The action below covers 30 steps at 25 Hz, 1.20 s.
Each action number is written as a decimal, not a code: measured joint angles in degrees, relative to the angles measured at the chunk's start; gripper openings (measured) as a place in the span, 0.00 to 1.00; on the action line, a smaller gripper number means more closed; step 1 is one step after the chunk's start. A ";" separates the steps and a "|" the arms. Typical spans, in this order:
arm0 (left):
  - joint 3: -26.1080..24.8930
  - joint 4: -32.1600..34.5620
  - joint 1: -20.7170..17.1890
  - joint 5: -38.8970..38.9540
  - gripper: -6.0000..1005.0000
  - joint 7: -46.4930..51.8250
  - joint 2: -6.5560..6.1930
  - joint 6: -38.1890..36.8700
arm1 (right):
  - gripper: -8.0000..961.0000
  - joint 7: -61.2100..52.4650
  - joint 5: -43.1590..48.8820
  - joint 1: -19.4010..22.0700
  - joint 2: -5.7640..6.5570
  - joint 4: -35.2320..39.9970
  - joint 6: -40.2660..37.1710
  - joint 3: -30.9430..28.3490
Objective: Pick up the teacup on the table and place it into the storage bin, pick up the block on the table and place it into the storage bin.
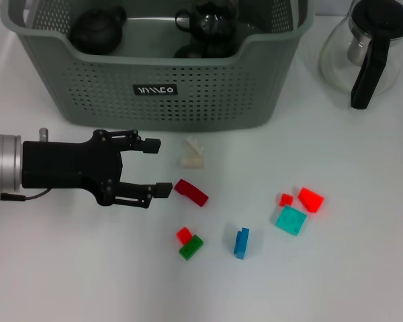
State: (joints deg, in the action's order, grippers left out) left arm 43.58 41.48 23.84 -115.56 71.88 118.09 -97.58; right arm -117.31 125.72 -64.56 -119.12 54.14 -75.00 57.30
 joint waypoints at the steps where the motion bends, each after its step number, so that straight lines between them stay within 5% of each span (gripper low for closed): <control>1: 0.00 0.00 0.08 0.12 0.84 0.00 -0.03 -0.09 | 0.49 0.07 0.06 0.10 -0.01 -0.73 1.28 0.25; 12: 0.02 0.00 0.51 0.30 0.85 -0.04 0.04 -0.11 | 0.49 -1.26 2.33 2.36 0.94 -3.23 5.42 0.97; 19: 0.02 0.00 0.75 0.03 0.85 -0.59 0.71 0.44 | 0.70 0.01 -1.18 4.83 1.88 -1.51 3.24 -0.17; 25: 0.00 0.00 0.75 0.28 0.85 -0.95 1.28 0.53 | 0.96 3.66 -13.43 11.20 3.80 5.17 -7.88 -1.73; 30: 0.01 0.00 0.60 0.12 0.85 -2.31 1.46 0.17 | 0.98 11.16 -23.12 18.81 5.10 5.96 -22.58 -7.14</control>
State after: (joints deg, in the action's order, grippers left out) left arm 43.58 41.48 24.43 -115.43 69.57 119.55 -97.40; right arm -106.14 102.60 -45.75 -114.02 60.10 -97.58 50.17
